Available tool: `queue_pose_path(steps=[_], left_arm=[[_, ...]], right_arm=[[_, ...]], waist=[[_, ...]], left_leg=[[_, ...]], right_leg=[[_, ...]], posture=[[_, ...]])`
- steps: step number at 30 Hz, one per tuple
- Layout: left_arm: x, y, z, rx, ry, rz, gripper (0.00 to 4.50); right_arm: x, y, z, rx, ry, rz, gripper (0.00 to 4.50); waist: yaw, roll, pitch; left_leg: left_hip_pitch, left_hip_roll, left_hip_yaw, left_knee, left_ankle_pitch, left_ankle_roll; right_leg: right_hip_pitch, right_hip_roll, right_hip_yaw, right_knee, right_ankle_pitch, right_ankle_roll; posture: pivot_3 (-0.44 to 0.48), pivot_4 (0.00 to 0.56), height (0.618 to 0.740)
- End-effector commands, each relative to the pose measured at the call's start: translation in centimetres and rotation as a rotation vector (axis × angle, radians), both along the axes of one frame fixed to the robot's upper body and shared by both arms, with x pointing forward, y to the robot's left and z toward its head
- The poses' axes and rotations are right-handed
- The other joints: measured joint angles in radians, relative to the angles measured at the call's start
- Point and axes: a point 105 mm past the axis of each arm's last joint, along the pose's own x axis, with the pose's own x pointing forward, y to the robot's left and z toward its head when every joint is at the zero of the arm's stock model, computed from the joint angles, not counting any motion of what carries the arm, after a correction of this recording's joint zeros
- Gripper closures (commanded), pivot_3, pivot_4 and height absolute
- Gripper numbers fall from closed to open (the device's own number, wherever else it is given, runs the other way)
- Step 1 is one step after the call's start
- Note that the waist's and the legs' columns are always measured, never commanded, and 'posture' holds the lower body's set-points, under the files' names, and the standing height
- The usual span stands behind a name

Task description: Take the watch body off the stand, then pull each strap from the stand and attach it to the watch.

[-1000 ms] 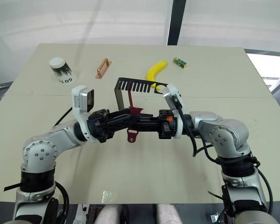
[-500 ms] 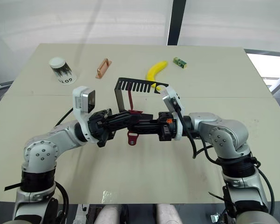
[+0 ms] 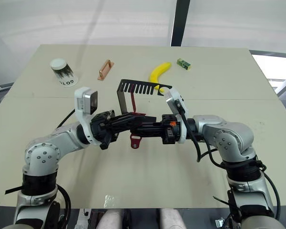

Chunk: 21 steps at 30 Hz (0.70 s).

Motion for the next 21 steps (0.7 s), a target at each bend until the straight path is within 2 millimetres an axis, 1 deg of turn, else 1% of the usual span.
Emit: queue_pose_path(steps=[1, 17, 21], left_arm=[[-0.75, -0.37, 0.97, -0.015, -0.050, -0.026, 3.89], [-0.58, -0.33, 0.18, 0.013, -0.039, -0.023, 3.89], [-0.64, -0.30, 0.34, -0.006, -0.038, -0.027, 3.89]], right_arm=[[-0.38, -0.33, 1.09, 0.031, -0.033, 0.018, 4.50], [-0.20, -0.36, 1.40, 0.034, -0.032, 0.007, 4.50], [-0.30, -0.37, 1.37, 0.032, -0.031, 0.009, 4.50]], waist=[[0.000, 0.000, 0.000], [0.000, 0.000, 0.000], [0.000, 0.000, 0.000]], left_leg=[[0.000, 0.000, 0.000, 0.000, 0.000, 0.000], [0.000, 0.000, 0.000, 0.000, 0.000, 0.000], [0.000, 0.000, 0.000, 0.000, 0.000, 0.000]], right_leg=[[0.000, 0.000, 0.000, 0.000, 0.000, 0.000], [0.000, 0.000, 0.000, 0.000, 0.000, 0.000], [0.000, 0.000, 0.000, 0.000, 0.000, 0.000]], posture=[[0.000, 0.150, 0.740], [0.000, 0.150, 0.740], [0.000, 0.150, 0.740]])
